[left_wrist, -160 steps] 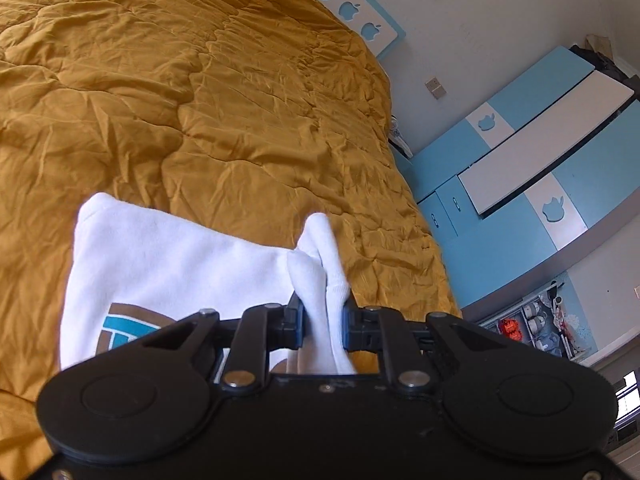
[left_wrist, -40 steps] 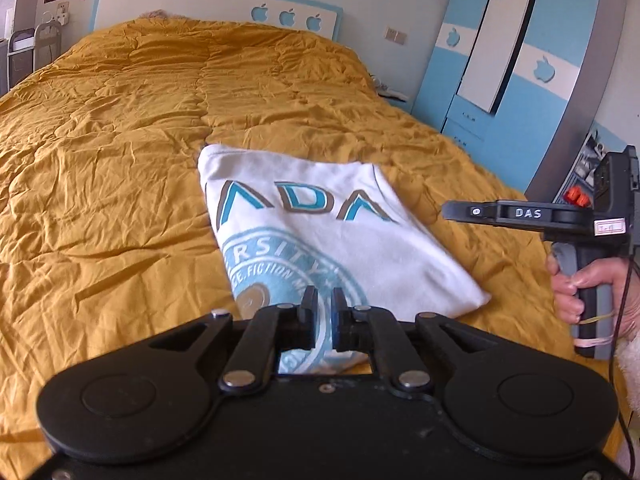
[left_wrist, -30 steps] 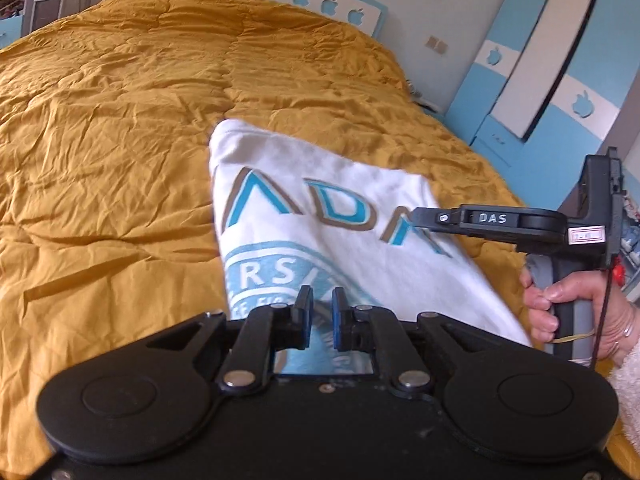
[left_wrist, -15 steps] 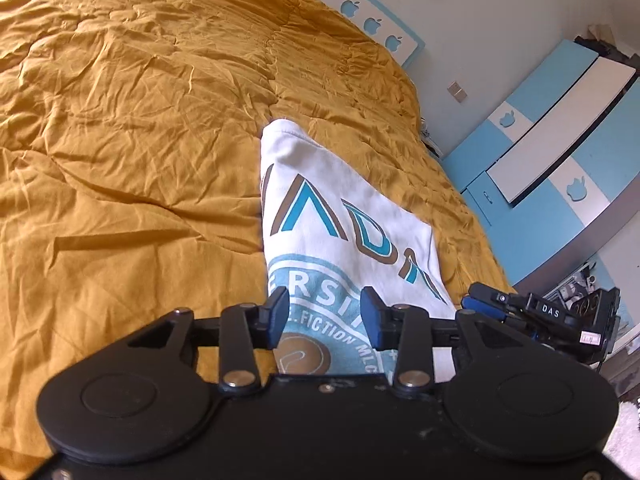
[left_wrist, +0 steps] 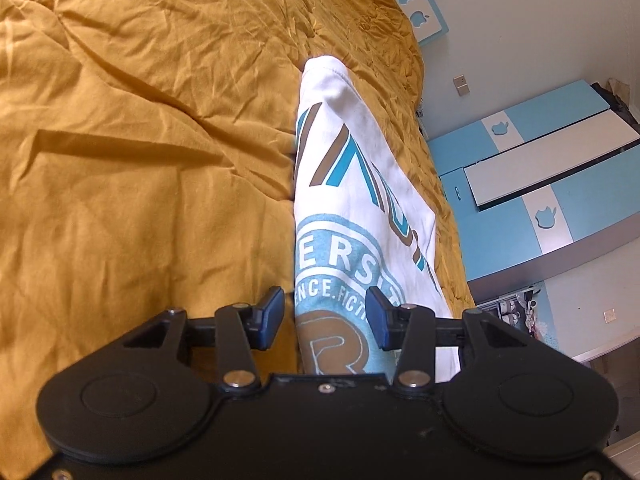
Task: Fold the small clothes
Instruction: 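Grasp the folded sweatshirt's side with the left gripper while the right gripper grasps its edge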
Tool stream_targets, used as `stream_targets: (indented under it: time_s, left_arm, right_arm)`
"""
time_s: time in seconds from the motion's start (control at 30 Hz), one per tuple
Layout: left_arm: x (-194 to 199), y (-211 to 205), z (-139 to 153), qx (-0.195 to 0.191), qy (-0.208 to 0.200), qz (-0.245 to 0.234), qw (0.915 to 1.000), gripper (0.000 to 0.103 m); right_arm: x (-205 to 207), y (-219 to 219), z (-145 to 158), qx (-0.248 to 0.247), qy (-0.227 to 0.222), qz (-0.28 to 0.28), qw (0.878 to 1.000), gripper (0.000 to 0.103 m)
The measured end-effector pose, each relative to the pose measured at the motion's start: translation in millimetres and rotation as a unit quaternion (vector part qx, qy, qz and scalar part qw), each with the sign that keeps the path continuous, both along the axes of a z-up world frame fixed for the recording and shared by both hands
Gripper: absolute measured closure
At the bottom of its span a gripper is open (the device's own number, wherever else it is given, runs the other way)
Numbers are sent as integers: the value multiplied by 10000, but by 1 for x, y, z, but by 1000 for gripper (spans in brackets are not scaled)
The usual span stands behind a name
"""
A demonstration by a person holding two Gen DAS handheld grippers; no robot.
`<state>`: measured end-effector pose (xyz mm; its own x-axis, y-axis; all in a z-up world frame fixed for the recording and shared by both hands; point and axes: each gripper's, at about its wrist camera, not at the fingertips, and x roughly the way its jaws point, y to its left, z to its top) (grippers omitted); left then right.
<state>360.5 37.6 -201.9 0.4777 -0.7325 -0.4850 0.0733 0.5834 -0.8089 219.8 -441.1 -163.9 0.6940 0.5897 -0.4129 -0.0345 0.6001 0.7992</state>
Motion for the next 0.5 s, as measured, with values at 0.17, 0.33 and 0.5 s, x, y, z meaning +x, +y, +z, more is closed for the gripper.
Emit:
stream_targets:
  time_s: [0.17, 0.33, 0.5]
  left_arm:
    - [19, -15, -2, -1, 66, -131, 9999, 57]
    - [40, -28, -4, 21, 102, -213, 9997, 54]
    - [58, -40, -1, 122, 98, -324, 9994, 51]
  right_arm:
    - [19, 21, -1, -11, 11, 285, 9996, 38]
    - [44, 41, -4, 39, 49, 508, 9987, 38]
    - [72, 60, -9, 134, 119, 619, 9979, 30]
